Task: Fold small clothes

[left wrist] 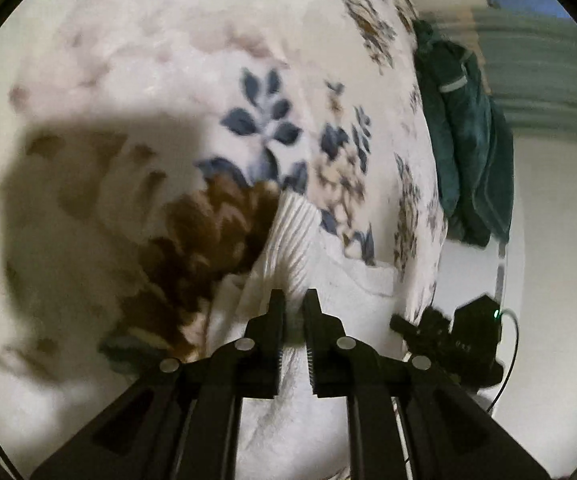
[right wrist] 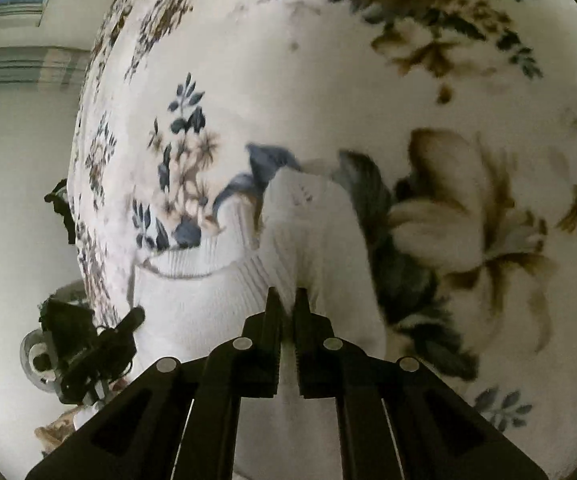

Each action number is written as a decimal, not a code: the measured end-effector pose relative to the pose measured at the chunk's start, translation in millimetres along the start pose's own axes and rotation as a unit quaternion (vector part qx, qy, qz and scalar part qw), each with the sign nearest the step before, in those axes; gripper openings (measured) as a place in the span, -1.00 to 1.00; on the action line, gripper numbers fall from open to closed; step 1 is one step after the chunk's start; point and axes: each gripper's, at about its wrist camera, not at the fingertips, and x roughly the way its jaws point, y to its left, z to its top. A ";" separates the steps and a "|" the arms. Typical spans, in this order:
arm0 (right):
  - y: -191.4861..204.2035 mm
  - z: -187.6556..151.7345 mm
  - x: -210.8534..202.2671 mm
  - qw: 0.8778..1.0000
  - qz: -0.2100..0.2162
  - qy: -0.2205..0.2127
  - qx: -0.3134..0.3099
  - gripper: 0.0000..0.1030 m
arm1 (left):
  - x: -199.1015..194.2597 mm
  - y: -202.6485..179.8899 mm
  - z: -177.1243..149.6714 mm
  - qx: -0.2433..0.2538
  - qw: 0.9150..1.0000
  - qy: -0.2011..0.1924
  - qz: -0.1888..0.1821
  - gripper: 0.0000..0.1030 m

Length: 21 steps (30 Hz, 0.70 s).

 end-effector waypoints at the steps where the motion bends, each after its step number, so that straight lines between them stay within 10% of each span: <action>1: -0.4 -1.5 -1.7 1.000 0.001 0.000 -0.001 -0.60 | 2.0 -7.7 1.8 0.016 1.000 0.001 0.017 -0.56; 4: -4.4 -7.2 -9.9 1.000 0.007 -0.010 0.008 -0.04 | 0.3 -25.8 0.3 0.063 0.996 -0.001 0.070 0.12; 6: -5.1 -9.2 -8.2 1.000 0.014 -0.004 0.006 -0.01 | 8.3 -34.2 2.2 0.082 0.994 0.005 0.074 0.12; 8: -2.6 -11.1 -4.7 1.000 0.016 -0.005 -0.005 -0.04 | 19.7 -42.7 3.0 0.109 0.990 0.009 0.084 0.06; 10: 2.2 -12.9 -6.4 1.000 0.013 -0.022 -0.014 -0.89 | 25.8 -48.7 2.9 0.134 0.987 0.005 0.092 -0.87; 21: 9.6 35.0 -25.0 0.993 -0.034 -0.108 -0.013 -0.92 | 8.9 -17.5 50.7 0.073 0.993 -0.040 0.081 -0.88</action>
